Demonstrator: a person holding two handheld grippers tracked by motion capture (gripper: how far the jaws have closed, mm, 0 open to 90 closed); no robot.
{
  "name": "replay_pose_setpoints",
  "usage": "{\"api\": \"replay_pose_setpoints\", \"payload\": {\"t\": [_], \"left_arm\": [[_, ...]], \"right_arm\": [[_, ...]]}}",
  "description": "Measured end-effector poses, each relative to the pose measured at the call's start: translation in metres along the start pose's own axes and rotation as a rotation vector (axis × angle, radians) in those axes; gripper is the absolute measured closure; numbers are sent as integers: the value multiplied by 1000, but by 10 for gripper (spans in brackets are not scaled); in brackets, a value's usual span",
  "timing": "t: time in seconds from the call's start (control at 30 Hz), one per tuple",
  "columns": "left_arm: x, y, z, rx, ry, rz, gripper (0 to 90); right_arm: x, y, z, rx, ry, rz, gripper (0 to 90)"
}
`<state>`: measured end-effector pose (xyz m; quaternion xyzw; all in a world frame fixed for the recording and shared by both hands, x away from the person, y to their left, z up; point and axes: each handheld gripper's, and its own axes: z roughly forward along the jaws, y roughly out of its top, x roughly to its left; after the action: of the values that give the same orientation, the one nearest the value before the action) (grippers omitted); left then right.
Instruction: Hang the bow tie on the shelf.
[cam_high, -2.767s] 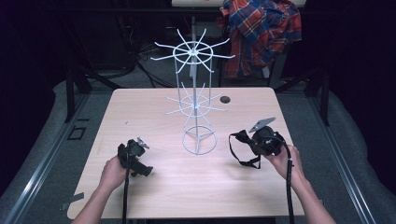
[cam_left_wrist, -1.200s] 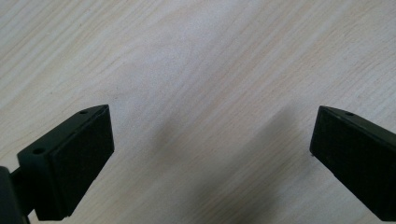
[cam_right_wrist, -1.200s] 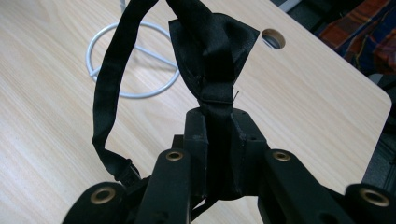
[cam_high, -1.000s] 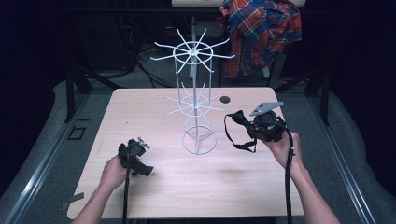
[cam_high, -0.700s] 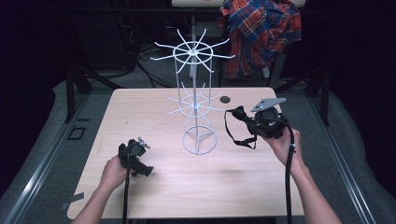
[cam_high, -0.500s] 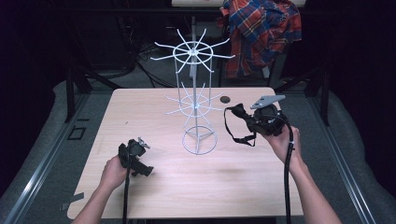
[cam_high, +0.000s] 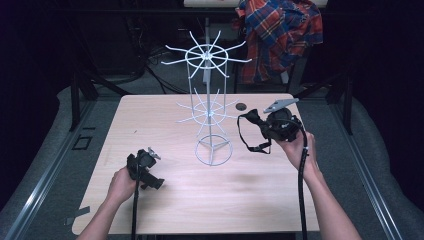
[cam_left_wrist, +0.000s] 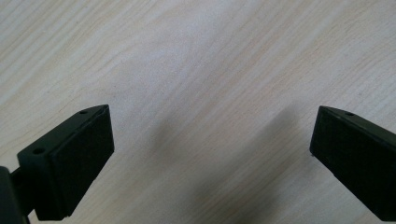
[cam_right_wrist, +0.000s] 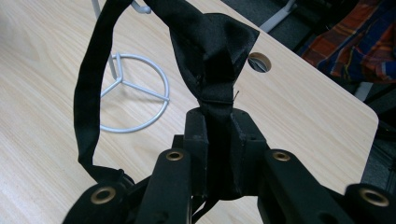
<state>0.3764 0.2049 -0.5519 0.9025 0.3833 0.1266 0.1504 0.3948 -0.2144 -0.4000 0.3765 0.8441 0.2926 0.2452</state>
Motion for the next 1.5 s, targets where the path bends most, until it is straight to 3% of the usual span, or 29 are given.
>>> {"api": "replay_pose_setpoints", "payload": {"t": [1.0,1.5], "left_arm": [[0,0,0,6,-1,4,0],[0,0,1,10,1,6,0]], "right_arm": [[13,-3,36,44,31,17,785],[15,-8,57,43,69,73,783]]}}
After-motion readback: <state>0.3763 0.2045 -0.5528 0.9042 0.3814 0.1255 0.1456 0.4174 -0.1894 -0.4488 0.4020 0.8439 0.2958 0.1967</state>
